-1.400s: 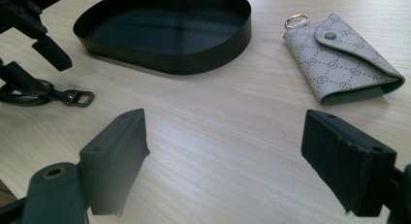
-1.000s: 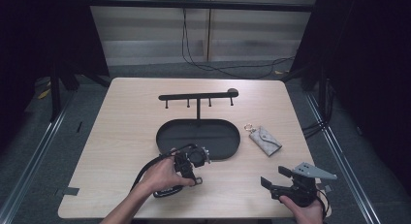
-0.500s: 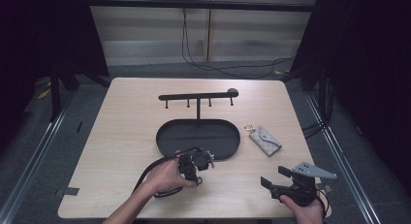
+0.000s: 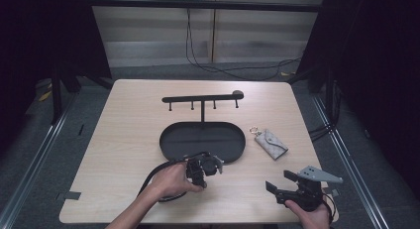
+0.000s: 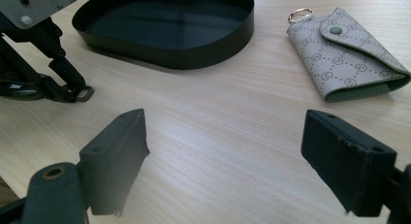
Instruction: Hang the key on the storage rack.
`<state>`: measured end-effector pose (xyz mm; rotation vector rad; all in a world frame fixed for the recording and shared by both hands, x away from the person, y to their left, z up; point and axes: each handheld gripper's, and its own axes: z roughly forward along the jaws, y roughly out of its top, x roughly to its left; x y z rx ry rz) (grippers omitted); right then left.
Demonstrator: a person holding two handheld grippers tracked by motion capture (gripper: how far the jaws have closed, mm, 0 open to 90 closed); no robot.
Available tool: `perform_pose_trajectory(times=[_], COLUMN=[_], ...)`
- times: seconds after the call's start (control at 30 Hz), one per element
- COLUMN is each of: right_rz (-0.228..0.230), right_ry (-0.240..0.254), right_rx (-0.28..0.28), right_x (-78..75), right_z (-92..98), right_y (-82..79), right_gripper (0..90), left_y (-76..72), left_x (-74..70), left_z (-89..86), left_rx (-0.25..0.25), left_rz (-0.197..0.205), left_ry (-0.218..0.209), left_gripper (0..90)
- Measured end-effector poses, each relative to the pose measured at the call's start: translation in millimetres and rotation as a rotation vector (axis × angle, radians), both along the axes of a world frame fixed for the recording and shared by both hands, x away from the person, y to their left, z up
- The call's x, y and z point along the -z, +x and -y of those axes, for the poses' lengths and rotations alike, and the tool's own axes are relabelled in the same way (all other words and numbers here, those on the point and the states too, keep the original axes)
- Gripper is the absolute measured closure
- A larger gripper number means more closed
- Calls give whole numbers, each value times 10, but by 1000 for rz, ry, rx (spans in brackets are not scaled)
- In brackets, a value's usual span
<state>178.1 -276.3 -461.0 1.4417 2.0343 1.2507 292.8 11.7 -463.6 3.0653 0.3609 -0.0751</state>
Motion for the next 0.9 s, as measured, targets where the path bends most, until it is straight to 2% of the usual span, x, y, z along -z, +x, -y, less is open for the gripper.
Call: perform_pose_trajectory(times=[0.17,0.33,0.47,0.5,0.57,0.7,0.9], right_rz=[-6,-8,-12,-13,-12,-14,-19], right_ry=[-2,-3,-5,-4,-4,-3,-5], right_rx=[-2,-2,-1,-3,-2,-1,3], right_x=[5,6,8,9,8,10,15], right_z=[-1,0,0,0,0,0,-2], right_y=[8,10,15,17,12,15,21], right_gripper=[169,169,169,169,169,169,169], left_y=[23,74,119,126,142,168,180], left_x=[-2,-5,-38,-54,-120,-220,-282], left_z=[15,-25,-76,-91,-142,-206,-259], left_rx=[-15,-56,-73,-74,-88,-105,-134], left_rz=[-17,-42,-44,-61,-63,-59,-52], left_ry=[14,1,-21,-25,-57,-70,-92], left_gripper=[706,706,706,706,706,706,707])
